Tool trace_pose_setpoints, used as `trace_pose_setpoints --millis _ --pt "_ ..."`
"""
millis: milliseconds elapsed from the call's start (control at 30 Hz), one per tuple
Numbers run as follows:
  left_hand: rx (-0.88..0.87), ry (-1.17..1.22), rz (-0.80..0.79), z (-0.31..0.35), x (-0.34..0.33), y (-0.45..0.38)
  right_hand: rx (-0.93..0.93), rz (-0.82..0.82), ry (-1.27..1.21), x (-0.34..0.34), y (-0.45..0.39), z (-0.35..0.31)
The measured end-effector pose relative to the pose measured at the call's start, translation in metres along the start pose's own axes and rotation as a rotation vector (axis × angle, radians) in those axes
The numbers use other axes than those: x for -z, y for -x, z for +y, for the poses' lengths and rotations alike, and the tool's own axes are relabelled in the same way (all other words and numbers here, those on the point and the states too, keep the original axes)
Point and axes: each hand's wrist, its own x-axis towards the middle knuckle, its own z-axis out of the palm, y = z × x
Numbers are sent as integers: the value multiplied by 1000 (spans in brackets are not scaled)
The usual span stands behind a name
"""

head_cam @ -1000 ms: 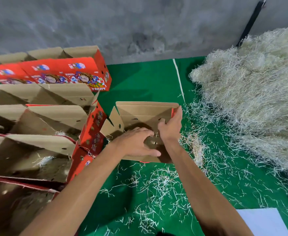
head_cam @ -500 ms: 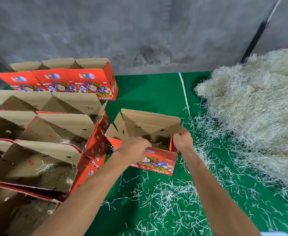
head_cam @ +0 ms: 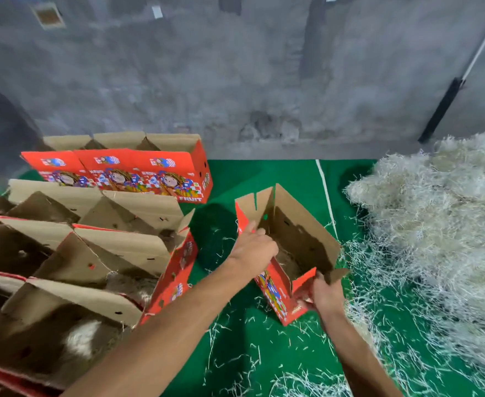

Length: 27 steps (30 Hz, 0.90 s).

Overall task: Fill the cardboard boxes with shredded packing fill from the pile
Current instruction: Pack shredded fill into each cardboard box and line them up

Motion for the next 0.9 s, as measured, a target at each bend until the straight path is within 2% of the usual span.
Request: trace_pose_setpoints --millis 167,467,633,733,833,900 --pt "18 -17 17 -45 -15 -30 127 2 81 -44 -26 -41" --pt "139 8 28 -143 -38 -63 218 -300 87 -157 -57 -97" --pt "168 137 40 -199 -56 -61 241 -403 140 -228 -70 -128" --pt "228 196 7 -232 -64 -57 227 -445 196 -270 -73 -143" --pt "322 326 -12 -269 -66 -52 137 -484 136 -313 -74 -150" --pt "373 412 -6 -293 -69 -44 156 -535 215 -341 -73 -153"
